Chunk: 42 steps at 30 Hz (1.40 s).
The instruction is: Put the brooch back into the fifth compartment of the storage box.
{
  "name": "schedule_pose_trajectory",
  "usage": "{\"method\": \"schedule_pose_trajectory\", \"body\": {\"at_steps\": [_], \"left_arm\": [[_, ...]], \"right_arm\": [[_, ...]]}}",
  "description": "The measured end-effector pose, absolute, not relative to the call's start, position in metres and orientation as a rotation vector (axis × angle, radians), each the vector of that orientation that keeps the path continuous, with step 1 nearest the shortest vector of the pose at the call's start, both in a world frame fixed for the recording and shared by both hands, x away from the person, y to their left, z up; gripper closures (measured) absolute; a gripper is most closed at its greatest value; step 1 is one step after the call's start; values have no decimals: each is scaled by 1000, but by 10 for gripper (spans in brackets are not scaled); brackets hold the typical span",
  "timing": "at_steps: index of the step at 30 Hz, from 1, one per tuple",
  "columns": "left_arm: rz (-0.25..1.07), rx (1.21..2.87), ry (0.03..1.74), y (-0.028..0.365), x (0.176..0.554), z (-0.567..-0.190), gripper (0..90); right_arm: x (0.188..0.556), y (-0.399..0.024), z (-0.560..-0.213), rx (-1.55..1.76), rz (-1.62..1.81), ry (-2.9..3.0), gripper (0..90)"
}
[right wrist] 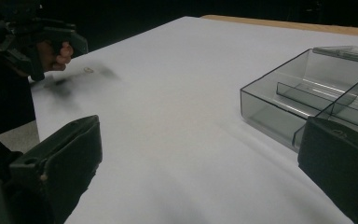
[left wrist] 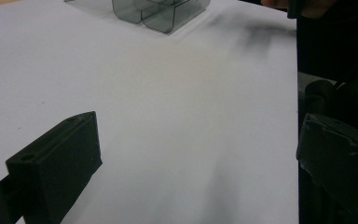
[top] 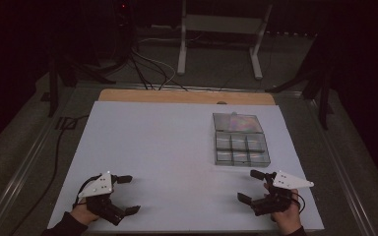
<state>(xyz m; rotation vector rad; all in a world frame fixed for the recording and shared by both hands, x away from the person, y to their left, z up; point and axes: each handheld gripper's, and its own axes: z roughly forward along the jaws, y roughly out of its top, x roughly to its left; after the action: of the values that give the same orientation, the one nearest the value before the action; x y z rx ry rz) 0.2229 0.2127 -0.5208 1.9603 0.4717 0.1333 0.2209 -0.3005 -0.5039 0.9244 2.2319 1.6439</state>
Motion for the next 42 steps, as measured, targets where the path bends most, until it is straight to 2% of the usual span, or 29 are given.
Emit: {"method": "schedule_pose_trajectory", "body": {"at_steps": [9,25,42], "left_arm": [[110,1972,433,213,223,-515,11],[185,1931,404,238,237,-477,11],[231,1915,510,276,250,-486,12]], "right_arm": [[221,-298,-502,910,1639,2224,0],[222,-298,-498,901,1687,2214,0],[221,-299,-498,912,1702,2209,0]]}}
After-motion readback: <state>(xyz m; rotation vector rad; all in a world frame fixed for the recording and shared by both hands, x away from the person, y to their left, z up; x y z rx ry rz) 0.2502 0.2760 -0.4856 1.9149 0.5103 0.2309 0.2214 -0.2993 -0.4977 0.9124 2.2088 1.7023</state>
